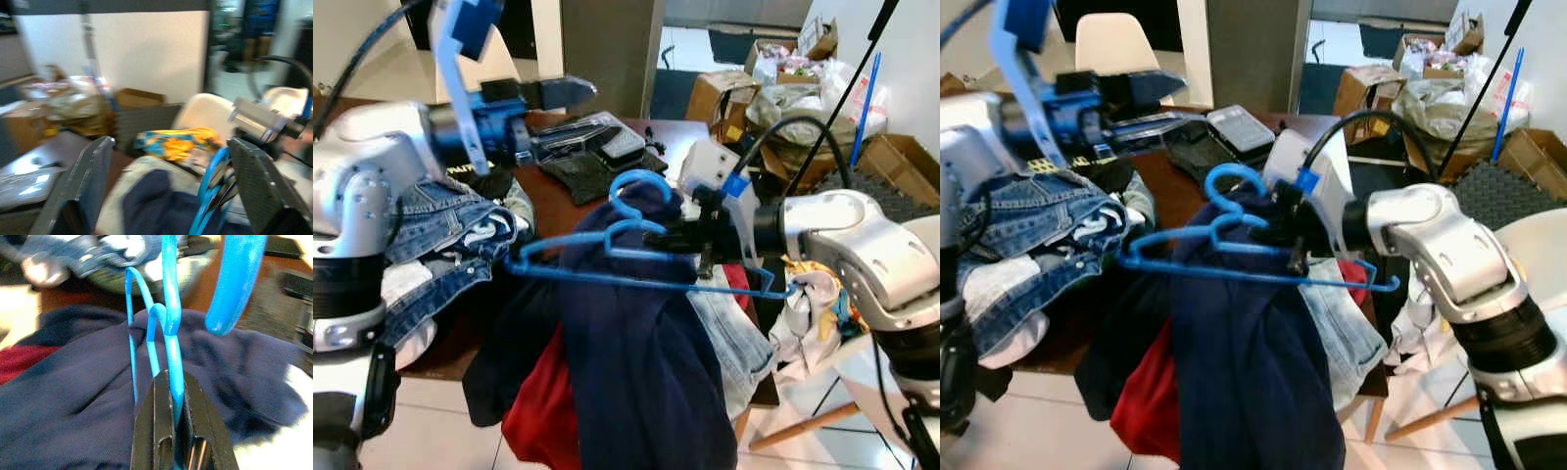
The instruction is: Hang hanger
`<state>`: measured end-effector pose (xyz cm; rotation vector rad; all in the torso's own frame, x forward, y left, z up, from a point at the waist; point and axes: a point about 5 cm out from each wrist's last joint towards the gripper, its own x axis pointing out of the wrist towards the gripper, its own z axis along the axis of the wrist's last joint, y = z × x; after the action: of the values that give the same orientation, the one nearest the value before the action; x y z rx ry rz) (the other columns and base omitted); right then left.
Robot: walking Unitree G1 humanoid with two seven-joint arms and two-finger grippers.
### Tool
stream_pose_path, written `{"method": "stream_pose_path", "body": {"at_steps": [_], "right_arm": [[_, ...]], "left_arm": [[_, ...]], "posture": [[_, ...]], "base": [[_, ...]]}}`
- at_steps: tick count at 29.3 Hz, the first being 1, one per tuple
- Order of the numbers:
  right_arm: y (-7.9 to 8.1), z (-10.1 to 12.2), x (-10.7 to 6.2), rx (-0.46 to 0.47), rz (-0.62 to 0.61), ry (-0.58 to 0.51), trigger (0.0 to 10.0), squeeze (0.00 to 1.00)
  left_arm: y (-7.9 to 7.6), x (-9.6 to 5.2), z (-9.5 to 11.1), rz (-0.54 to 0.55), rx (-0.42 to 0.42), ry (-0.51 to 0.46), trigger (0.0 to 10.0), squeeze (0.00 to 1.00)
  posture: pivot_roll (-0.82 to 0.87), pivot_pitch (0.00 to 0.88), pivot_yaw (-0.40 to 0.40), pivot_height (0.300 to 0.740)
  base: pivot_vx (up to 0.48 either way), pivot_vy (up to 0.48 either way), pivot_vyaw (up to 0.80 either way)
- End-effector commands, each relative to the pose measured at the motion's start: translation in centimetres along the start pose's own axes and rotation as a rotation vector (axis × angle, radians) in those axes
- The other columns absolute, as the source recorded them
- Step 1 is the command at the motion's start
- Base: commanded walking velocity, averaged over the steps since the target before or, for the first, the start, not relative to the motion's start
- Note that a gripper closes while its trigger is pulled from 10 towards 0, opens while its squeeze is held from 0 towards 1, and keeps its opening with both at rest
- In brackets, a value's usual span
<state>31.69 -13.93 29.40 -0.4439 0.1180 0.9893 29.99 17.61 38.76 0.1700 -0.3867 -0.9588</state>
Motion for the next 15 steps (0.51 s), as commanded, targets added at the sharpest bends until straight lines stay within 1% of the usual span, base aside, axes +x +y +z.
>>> {"method": "stream_pose_path", "body": {"at_steps": [1, 3, 6, 7, 8, 9, 10, 11, 12, 13, 14, 15], "right_arm": [[-1.6, -0.1, -0.9, 0.058, -0.128, -0.023, 0.0, 0.00], [-2.0, -0.1, -1.0, 0.083, -0.164, -0.038, 0.0, 0.00], [-2.0, -0.1, -1.0, 0.085, -0.166, -0.041, 0.0, 0.00], [-2.8, -0.3, -1.3, 0.115, -0.229, -0.056, 0.0, 0.00], [-3.3, -0.5, -1.6, 0.138, -0.284, -0.064, 0.0, 0.00], [-3.7, -0.6, -1.8, 0.154, -0.321, -0.069, 0.0, 0.00], [-3.7, -0.6, -1.8, 0.154, -0.321, -0.069, 0.0, 0.00], [-3.9, -0.7, -1.9, 0.157, -0.344, -0.070, 0.0, 0.00], [-3.9, -0.7, -1.9, 0.156, -0.352, -0.072, 0.0, 0.00], [-4.0, -0.6, -1.9, 0.150, -0.360, -0.079, 0.0, 0.00], [-4.0, -0.6, -1.9, 0.150, -0.360, -0.079, 0.0, 0.00], [-4.0, -0.4, -1.9, 0.145, -0.368, -0.092, 0.0, 0.00]], "left_arm": [[0.5, -1.3, 0.5, 0.097, 0.050, 0.030, 10.0, 1.00], [0.7, -1.8, 0.5, 0.135, 0.062, 0.039, 10.0, 1.00], [0.7, -1.8, 0.5, 0.140, 0.056, 0.034, 10.0, 1.00], [0.8, -3.0, -1.6, 0.204, 0.097, 0.167, 10.0, 1.00], [0.6, -4.3, -3.8, 0.243, 0.132, 0.310, 10.0, 1.00], [0.3, -5.2, -5.2, 0.260, 0.156, 0.410, 10.0, 1.00], [0.3, -5.2, -5.2, 0.260, 0.156, 0.410, 10.0, 1.00], [0.1, -6.2, -6.7, 0.266, 0.164, 0.502, 10.0, 0.56], [0.0, -6.7, -7.5, 0.264, 0.160, 0.548, 10.0, 0.25], [-0.1, -7.3, -8.4, 0.255, 0.171, 0.603, 10.0, 0.00], [-0.1, -7.3, -8.4, 0.255, 0.171, 0.603, 10.0, 0.00], [-0.2, -7.8, -9.4, 0.235, 0.174, 0.656, 10.0, 0.00]], "posture": [[0.13, 0.140, -0.026, 0.740], [0.13, 0.140, -0.026, 0.740], [0.13, 0.140, -0.026, 0.740], [0.14, 0.140, -0.024, 0.740], [0.14, 0.140, -0.025, 0.740], [0.14, 0.140, -0.025, 0.740], [0.14, 0.140, -0.025, 0.740], [0.14, 0.138, -0.023, 0.740], [0.14, 0.138, -0.023, 0.740], [0.14, 0.137, -0.024, 0.740], [0.14, 0.137, -0.024, 0.740], [0.14, 0.136, -0.023, 0.740]], "base": [[0.000, 0.000, 0.00], [0.000, 0.000, 0.00], [0.000, 0.000, 0.00], [0.000, 0.000, 0.00], [0.000, 0.000, 0.00], [0.000, 0.000, 0.00], [0.000, 0.000, 0.00], [0.000, 0.000, 0.00], [0.000, 0.000, 0.00], [0.000, 0.000, 0.00], [0.000, 0.000, 0.00], [0.000, 0.000, 0.00]]}}
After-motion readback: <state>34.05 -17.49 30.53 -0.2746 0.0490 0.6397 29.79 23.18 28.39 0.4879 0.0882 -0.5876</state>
